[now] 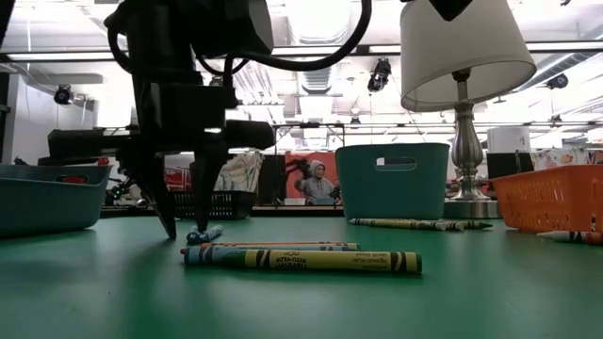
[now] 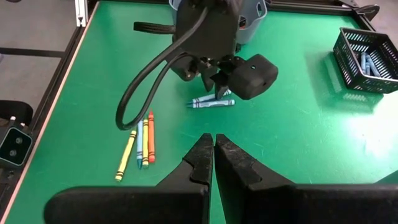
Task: Sort crayons
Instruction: Put the blue crayon into the black bin
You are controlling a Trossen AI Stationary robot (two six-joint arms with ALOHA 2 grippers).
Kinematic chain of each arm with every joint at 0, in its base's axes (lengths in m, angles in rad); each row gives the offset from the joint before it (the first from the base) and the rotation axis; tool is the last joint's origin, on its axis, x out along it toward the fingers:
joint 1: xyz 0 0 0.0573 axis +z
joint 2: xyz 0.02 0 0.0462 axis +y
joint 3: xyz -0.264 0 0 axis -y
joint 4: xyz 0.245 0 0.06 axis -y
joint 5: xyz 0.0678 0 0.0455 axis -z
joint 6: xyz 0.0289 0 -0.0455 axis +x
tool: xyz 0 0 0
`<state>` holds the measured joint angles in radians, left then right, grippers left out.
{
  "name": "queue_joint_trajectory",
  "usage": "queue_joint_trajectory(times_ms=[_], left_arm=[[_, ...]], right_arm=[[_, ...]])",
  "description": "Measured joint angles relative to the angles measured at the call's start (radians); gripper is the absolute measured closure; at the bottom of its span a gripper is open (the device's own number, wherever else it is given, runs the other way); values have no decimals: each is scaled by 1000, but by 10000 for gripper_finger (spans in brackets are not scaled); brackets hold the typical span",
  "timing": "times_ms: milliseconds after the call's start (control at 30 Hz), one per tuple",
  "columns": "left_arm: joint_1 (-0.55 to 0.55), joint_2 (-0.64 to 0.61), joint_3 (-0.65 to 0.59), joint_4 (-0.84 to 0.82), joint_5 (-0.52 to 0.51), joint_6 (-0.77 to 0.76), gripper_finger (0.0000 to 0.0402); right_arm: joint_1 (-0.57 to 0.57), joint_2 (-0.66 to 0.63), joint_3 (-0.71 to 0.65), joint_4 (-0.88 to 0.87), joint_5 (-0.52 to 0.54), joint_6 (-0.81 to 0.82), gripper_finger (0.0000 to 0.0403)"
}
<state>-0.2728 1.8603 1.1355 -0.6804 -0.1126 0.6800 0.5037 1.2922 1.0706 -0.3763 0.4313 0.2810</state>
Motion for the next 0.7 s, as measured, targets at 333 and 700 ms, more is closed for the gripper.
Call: queue_joint_trajectory(times_ms=[333,700], left_arm=[[9,-3,-18,13,17,0,352],[-6,-11,-18,-12,-21,-18,400]], right_arm=[[0,0,0,0,0,0,394],[0,0,-1,0,0,0,394]])
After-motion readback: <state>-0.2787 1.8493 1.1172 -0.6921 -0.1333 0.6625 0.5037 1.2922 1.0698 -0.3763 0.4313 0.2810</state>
